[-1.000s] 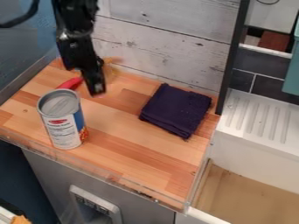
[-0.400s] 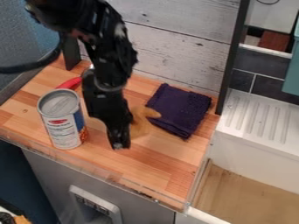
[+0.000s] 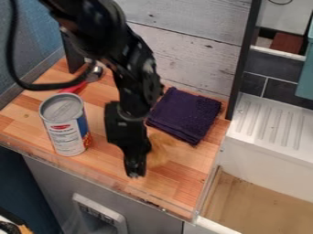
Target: Move left pastry from top left of the table to the bottom right of the table
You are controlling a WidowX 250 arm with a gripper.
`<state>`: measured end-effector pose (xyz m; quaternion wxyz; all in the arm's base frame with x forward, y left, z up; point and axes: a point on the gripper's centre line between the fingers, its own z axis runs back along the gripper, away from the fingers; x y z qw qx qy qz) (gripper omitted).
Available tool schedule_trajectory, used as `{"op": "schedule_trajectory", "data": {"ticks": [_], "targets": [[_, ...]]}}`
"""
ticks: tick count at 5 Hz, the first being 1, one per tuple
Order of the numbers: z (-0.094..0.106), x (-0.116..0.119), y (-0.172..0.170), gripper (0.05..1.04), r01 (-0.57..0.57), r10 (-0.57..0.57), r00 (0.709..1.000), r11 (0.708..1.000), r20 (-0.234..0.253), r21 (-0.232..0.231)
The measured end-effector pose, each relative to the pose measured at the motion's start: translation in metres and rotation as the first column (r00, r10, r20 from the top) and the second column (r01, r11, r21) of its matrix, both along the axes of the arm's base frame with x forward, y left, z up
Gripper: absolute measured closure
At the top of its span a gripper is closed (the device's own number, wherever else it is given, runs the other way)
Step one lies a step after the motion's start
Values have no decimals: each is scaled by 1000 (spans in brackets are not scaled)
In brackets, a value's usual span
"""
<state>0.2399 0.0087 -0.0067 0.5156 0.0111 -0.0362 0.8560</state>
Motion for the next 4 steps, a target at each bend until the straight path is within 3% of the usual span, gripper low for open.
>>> {"op": "schedule_trajectory", "data": {"ticks": [2,4], "targets": [[-25,1,-4,548,5,-4,999,1000,-51,23],[-27,7,-5,497,-9,10,999,1000,-50,18]]}}
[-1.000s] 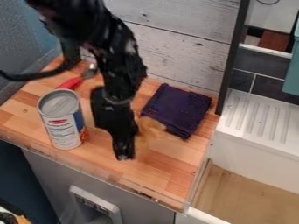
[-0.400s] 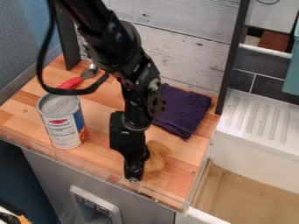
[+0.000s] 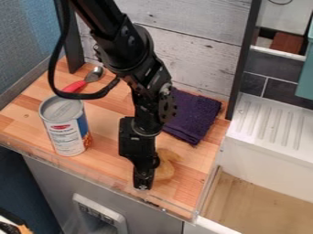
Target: Move left pastry from top left of the table to the bottom right of the table
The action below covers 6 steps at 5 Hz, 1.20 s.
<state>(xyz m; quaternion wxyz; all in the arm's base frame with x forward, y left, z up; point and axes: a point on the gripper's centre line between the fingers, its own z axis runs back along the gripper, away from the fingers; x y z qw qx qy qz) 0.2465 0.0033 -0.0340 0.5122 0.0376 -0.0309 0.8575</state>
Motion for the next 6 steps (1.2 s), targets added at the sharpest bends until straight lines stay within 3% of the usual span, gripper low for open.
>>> {"op": "schedule_trajectory", "data": {"ticks": [1,2,3,6], "targets": [[-1,1,1,195,-3,3,1000,1000,8,2],[-1,-2,2,68,2,-2,1000,1000,1,12],[9,0,2,73,5,-6,1000,1000,25,11],[90,7,13,82,-36,50,981,996,185,-79]]}}
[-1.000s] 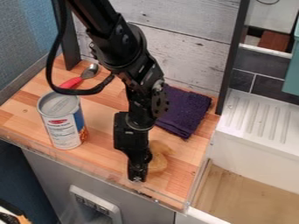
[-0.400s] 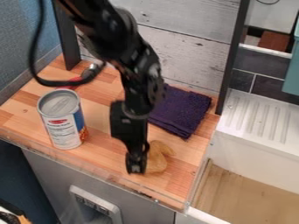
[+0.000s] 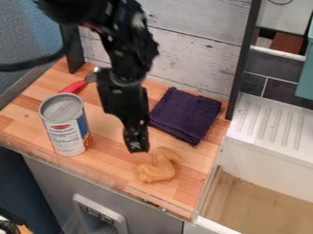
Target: Move left pastry from top left of the table to the bottom right of the table
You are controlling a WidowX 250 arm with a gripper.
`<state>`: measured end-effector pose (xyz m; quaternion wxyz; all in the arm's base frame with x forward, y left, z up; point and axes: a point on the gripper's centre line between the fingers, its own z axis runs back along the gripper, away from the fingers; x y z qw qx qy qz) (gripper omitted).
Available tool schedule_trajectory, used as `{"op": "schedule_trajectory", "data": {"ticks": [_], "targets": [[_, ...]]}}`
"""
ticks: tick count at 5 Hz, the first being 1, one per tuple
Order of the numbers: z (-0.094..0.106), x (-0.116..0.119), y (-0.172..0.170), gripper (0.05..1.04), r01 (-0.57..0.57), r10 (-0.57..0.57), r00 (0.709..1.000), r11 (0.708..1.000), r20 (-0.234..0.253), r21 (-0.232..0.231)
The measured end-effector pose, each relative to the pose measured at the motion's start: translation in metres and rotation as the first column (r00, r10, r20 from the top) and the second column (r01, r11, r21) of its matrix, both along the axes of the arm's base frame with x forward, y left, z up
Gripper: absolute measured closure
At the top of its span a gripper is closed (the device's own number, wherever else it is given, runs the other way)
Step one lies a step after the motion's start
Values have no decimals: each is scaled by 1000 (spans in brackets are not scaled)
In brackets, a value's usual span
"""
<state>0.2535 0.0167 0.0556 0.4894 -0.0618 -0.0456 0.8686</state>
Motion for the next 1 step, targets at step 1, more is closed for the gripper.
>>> {"op": "schedule_trajectory", "data": {"ticks": [1], "targets": [[1,1,0,82,2,-2,1000,1000,5,1]]}}
